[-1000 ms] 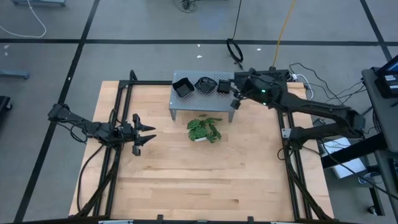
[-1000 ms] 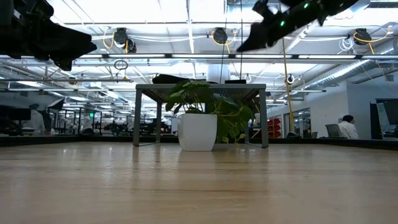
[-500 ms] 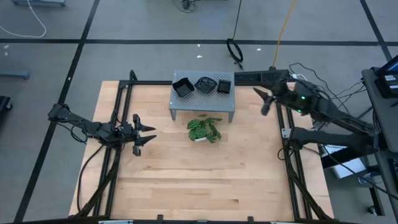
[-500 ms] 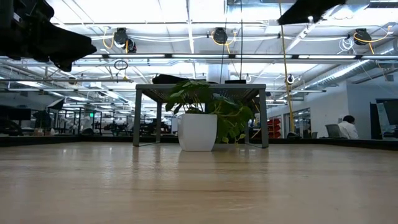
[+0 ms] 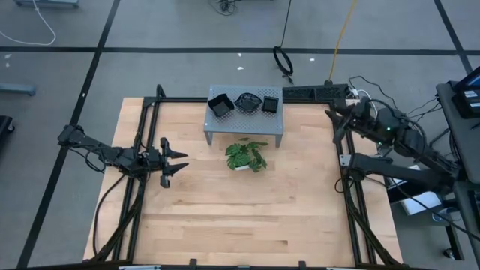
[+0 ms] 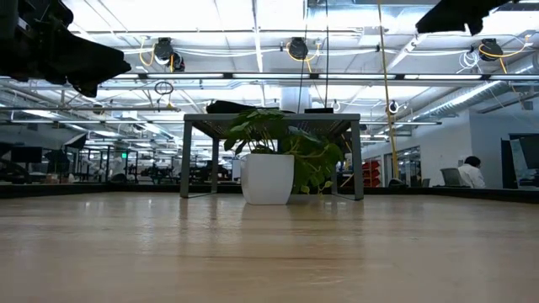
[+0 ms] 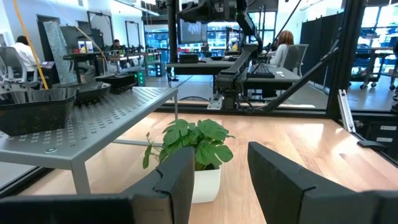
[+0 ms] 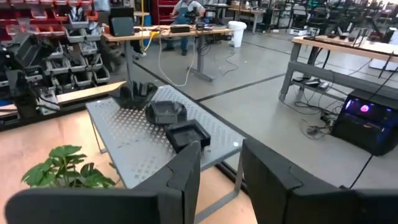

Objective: Pick & Place Mini shaped plates
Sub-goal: Return to Home Position

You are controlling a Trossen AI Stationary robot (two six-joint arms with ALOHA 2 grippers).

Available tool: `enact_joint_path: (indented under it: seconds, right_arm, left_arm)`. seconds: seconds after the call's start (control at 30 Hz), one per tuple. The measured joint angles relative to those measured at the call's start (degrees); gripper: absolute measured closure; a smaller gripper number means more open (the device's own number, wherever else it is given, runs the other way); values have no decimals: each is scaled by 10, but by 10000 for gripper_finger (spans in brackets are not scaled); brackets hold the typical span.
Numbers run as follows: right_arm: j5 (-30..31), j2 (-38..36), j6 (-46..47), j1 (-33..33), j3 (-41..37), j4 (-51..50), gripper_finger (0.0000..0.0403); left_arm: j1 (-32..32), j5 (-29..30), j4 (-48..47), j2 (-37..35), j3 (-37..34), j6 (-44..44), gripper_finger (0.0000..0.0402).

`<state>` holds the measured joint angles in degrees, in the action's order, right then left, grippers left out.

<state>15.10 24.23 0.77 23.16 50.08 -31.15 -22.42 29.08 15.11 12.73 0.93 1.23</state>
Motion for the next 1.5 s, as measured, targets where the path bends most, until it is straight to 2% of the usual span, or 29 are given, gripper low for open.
enact_joint_path:
  seconds: [0.13, 0.23, 0.8, 1.0, 1.1, 1.33, 1.5]
  right_arm:
    - [0, -34, 24, 0, -54, 15, 298]
    - [-1, -50, 47, 0, -104, 68, 298]
    - [1, -60, 57, 0, -384, 521, 298]
    - [1, -60, 57, 0, -448, 659, 298]
    - [1, -60, 64, 0, -463, 689, 298]
    - [11, -59, 92, 0, -470, 653, 298]
    - [59, -59, 91, 0, -470, 638, 298]
  left_arm:
    - [0, 0, 0, 0, 0, -2, 249]
    - [0, 0, 0, 0, 0, -2, 249]
    - [0, 0, 0, 0, 0, -2, 249]
    - [0, 0, 0, 0, 0, -1, 249]
    - [0, 0, 0, 0, 0, 3, 249]
    - [2, 9, 0, 0, 0, -5, 249]
    - [28, 96, -3, 0, 0, 2, 249]
